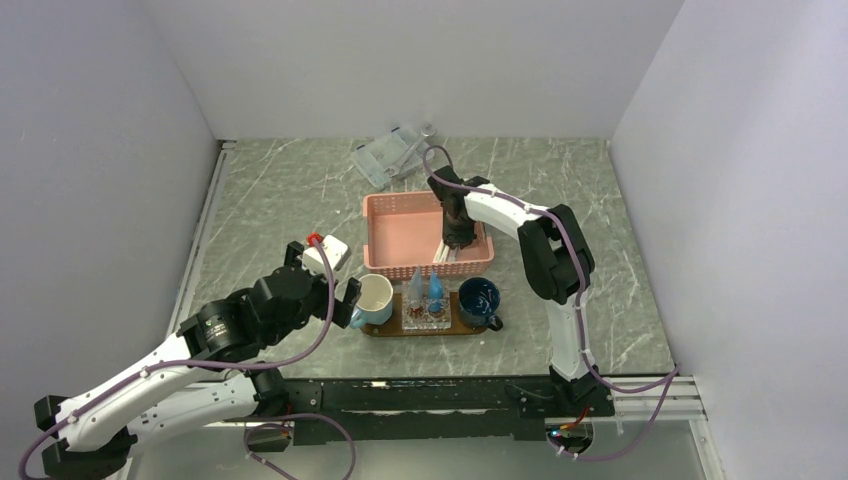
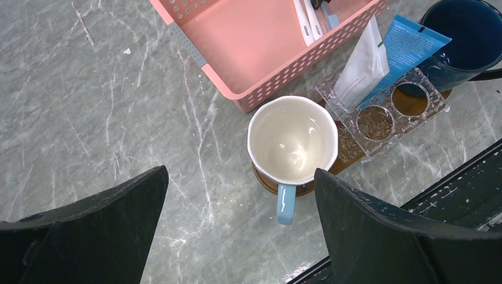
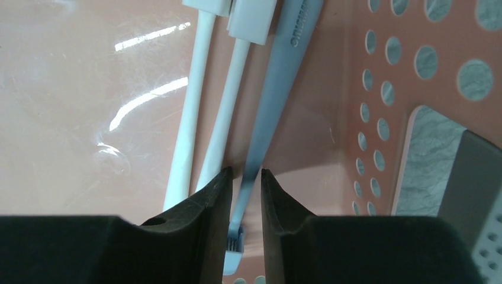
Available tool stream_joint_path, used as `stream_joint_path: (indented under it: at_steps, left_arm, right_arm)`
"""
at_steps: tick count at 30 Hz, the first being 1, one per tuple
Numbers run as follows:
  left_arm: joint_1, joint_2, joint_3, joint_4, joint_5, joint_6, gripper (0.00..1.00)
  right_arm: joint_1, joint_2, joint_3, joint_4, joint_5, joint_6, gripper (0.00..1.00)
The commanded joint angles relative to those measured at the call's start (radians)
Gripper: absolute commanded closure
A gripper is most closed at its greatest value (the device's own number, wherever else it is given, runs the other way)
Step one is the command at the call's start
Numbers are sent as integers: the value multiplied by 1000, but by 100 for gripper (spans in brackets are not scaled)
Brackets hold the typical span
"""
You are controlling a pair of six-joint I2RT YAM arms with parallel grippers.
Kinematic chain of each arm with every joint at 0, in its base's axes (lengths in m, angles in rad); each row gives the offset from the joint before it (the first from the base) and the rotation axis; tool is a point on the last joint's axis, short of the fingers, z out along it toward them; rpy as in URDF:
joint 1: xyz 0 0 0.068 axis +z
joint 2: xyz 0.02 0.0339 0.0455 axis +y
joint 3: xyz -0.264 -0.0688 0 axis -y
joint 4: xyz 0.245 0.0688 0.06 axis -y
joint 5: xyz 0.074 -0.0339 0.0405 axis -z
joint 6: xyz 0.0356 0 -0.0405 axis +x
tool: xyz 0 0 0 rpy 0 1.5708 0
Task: Prepare toiletry sets of a toothbrush and toothpaste on the tray
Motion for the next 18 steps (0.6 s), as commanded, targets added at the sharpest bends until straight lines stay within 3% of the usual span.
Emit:
stream_joint_path:
  at_steps: [1, 10, 18]
  left_arm:
    - [4, 4, 0, 29, -16, 15, 1]
    - [4, 6, 2, 25, -16, 9, 0]
    - [4, -7, 2, 31, -10, 6, 1]
  right_arm:
    - [-11, 4, -25, 36, -13, 17, 76]
    - [-18, -26, -52, 45, -13, 19, 100]
    - [-18, -112, -45, 12, 53, -4, 100]
